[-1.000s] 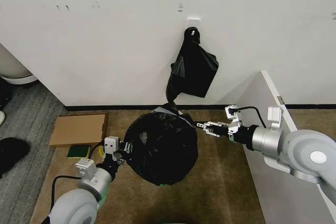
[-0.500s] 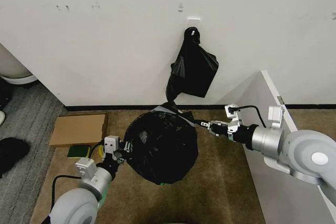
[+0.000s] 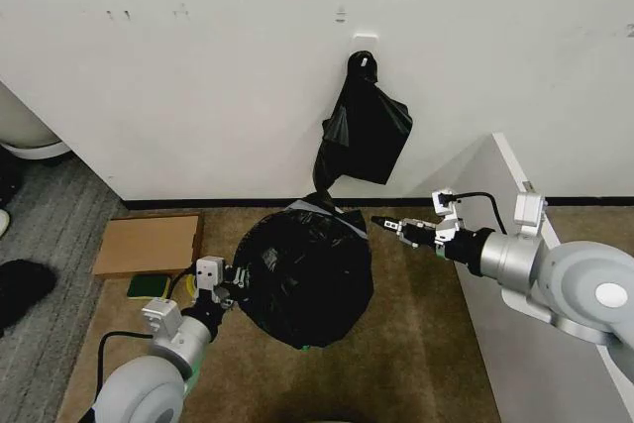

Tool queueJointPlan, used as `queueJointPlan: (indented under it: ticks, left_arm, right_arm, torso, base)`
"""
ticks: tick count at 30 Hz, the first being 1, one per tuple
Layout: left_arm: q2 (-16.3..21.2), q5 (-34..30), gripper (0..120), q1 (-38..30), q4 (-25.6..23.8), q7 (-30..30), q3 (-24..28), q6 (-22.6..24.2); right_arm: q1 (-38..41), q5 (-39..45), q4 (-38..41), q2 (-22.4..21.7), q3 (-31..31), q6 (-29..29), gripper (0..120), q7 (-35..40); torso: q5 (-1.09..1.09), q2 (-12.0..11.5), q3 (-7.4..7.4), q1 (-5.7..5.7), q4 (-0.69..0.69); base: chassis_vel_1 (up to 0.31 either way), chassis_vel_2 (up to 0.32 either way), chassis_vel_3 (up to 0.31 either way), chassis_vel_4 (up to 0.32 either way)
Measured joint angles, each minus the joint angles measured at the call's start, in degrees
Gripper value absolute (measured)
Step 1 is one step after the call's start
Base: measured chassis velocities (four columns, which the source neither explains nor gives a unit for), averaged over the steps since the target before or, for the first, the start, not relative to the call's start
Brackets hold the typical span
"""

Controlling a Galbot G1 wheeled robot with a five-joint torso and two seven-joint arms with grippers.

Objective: Place the garbage bag over the trash bin.

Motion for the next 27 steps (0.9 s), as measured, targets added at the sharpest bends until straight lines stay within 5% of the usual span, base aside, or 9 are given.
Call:
queueJointPlan:
  ticks: [6,7,12,25,27]
  left_arm:
    - [-0.1,0.1,0,0.0,-0.1,0.0,0.1,0.0]
    - [-0.1,0.2,0,-0.1,-0.2,0.0,0.2,0.0]
    - [-0.1,0.6,0,0.0,-0.3,0.0,0.2,0.0]
    - [-0.2,1.2,0,0.0,-0.4,-0.1,0.4,0.0]
    - [-0.1,1.2,0,0.0,-0.4,-0.1,0.4,0.0]
  right_arm:
    - [0.5,0.9,0.3,0.3,-0.3,0.0,27,0.7]
    - [0.8,1.0,0.7,0.6,-0.7,0.0,40,1.0]
    - [1.1,0.7,1.0,1.1,-1.7,0.0,50,1.1]
    - [1.6,-1.3,0.8,2.0,-3.6,0.1,0,1.4]
    - [1.5,-1.4,0.8,2.0,-3.6,0.1,0,1.3]
  torso:
    - [0.0,0.0,0.0,0.0,0.0]
    - [0.0,0.0,0.0,0.0,0.0]
    - [0.0,0.0,0.0,0.0,0.0]
    - [0.0,0.0,0.0,0.01,0.0]
    - [0.0,0.0,0.0,0.01,0.0]
  base:
    - [0.0,0.0,0.0,0.0]
    - [0.0,0.0,0.0,0.0]
    - [0.0,0.0,0.0,0.0]
    - [0.0,0.0,0.0,0.0]
    - [0.0,0.0,0.0,0.0]
